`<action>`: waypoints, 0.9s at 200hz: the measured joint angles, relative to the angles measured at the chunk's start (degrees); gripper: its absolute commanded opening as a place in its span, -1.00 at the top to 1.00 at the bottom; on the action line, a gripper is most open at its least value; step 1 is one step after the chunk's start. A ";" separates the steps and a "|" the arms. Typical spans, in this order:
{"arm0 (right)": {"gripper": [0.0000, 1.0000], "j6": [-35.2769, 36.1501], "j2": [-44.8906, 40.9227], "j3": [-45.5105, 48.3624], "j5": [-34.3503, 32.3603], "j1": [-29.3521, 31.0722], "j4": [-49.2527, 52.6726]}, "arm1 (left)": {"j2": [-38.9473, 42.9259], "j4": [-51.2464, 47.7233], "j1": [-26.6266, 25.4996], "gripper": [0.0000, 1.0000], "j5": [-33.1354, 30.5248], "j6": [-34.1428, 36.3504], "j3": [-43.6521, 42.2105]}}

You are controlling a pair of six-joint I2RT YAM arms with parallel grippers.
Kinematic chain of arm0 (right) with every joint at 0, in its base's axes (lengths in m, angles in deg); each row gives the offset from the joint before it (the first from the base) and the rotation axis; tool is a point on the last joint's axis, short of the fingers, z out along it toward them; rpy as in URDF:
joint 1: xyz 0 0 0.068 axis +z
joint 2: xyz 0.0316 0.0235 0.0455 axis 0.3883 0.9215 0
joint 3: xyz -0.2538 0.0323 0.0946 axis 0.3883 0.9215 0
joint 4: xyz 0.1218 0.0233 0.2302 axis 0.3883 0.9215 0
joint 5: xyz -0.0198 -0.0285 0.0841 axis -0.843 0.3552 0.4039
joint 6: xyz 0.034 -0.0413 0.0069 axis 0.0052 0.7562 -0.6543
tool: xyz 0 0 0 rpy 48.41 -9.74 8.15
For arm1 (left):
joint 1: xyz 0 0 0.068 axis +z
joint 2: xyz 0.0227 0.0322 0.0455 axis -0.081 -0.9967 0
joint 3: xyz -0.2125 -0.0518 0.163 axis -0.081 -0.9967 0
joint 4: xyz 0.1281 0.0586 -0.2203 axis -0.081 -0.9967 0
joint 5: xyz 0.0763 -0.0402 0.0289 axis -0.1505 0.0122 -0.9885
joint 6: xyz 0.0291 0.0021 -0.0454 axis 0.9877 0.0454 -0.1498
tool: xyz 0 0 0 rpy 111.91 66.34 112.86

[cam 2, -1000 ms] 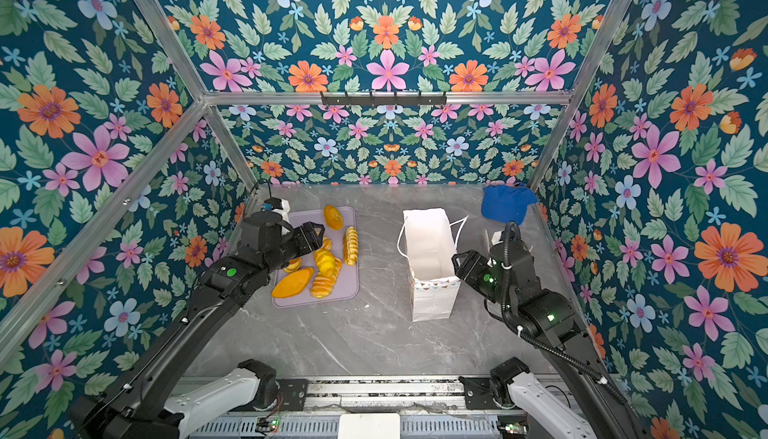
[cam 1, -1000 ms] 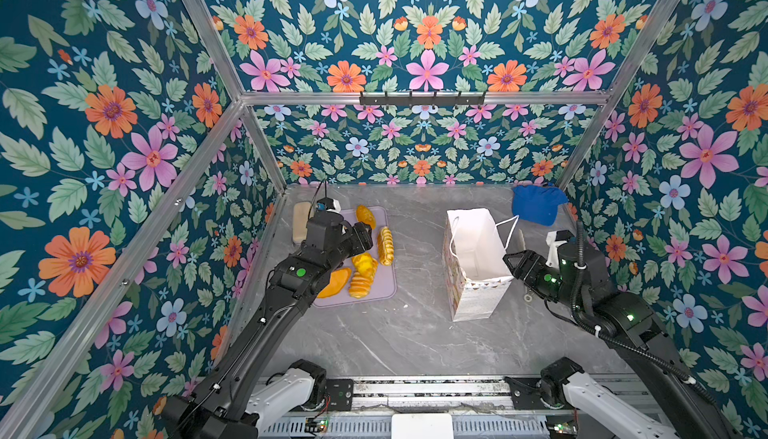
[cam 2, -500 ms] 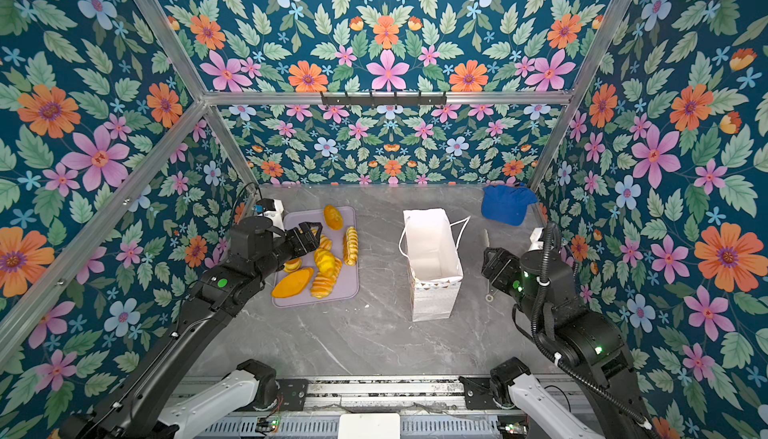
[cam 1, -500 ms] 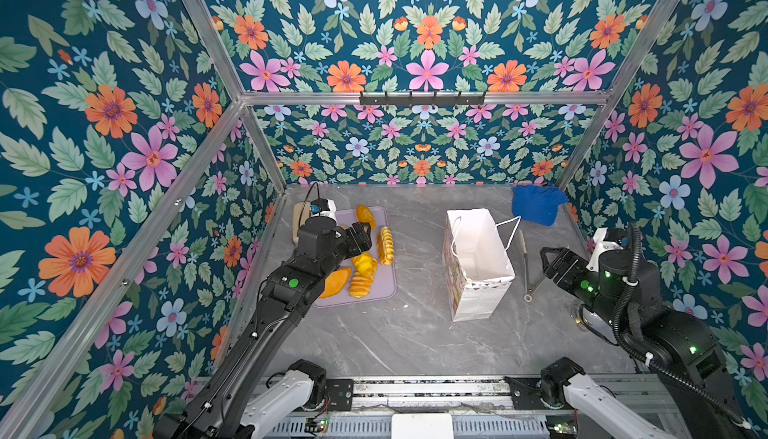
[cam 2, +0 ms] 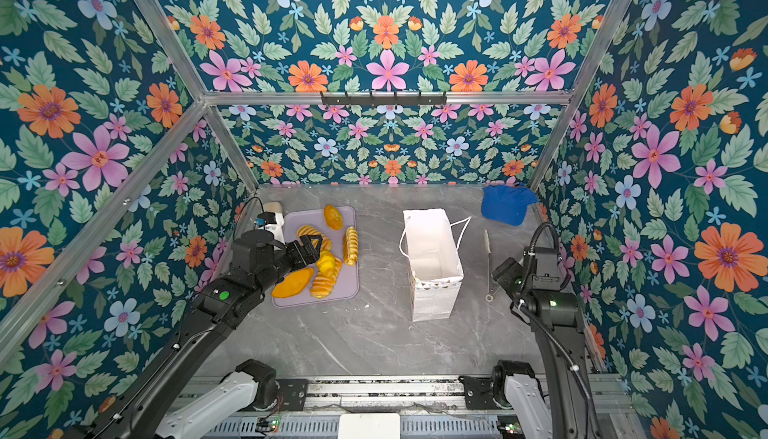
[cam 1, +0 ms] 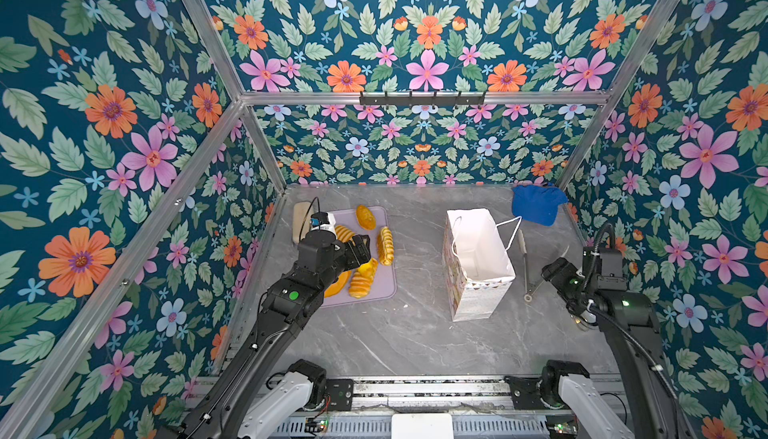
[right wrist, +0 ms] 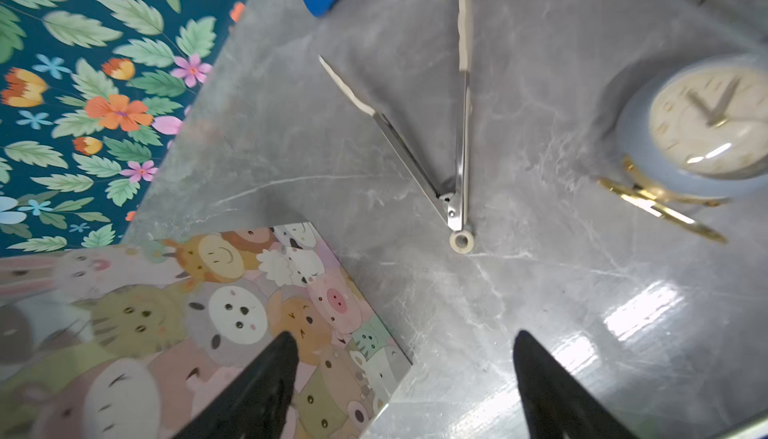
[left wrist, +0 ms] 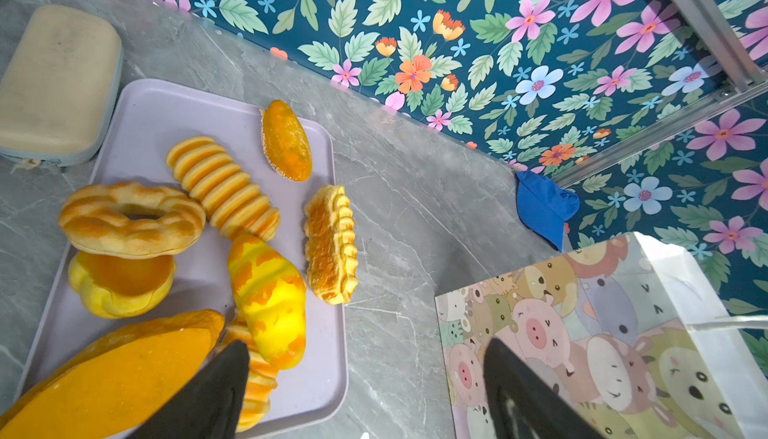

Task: Place the fake bread into the paper bag
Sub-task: 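Release the bag and move the right gripper down to the metal tongs, then grasp the metal tongs with the right gripper and lift them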

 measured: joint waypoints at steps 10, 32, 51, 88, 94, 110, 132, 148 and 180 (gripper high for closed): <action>-0.63 0.68 3.45 0.74 1.88 -1.20 -1.20 | 0.28 0.13 0.00 -0.80 0.46 -0.02 -0.46; -0.69 3.72 9.49 1.09 4.39 -1.75 -3.45 | 0.59 0.94 0.00 -0.80 0.83 -0.02 -1.31; -0.72 6.32 14.23 0.83 4.31 -1.90 -5.20 | 0.68 1.92 0.00 -0.80 1.44 -0.02 -2.05; -0.86 9.79 21.70 0.35 3.13 -1.92 -6.80 | 0.68 3.72 0.13 -0.81 2.45 -0.04 -3.26; -0.84 10.40 22.69 0.37 2.67 -1.95 -6.95 | 0.70 3.93 0.15 -0.81 2.58 -0.09 -3.43; -0.80 10.73 25.44 0.37 1.99 -1.79 -7.98 | 0.61 4.46 0.24 -0.81 2.84 -0.61 -3.76; -0.80 11.58 29.94 -0.26 0.42 -0.70 -9.05 | 0.15 5.18 0.37 -0.81 3.32 -0.61 -3.87; -0.82 11.87 33.35 -1.29 -0.85 0.35 -9.73 | -0.11 5.68 0.44 -0.81 3.82 -0.61 -3.87; -0.84 12.31 39.80 -4.17 -4.35 2.67 -11.21 | -0.20 6.14 0.66 -0.81 3.98 -0.61 -3.87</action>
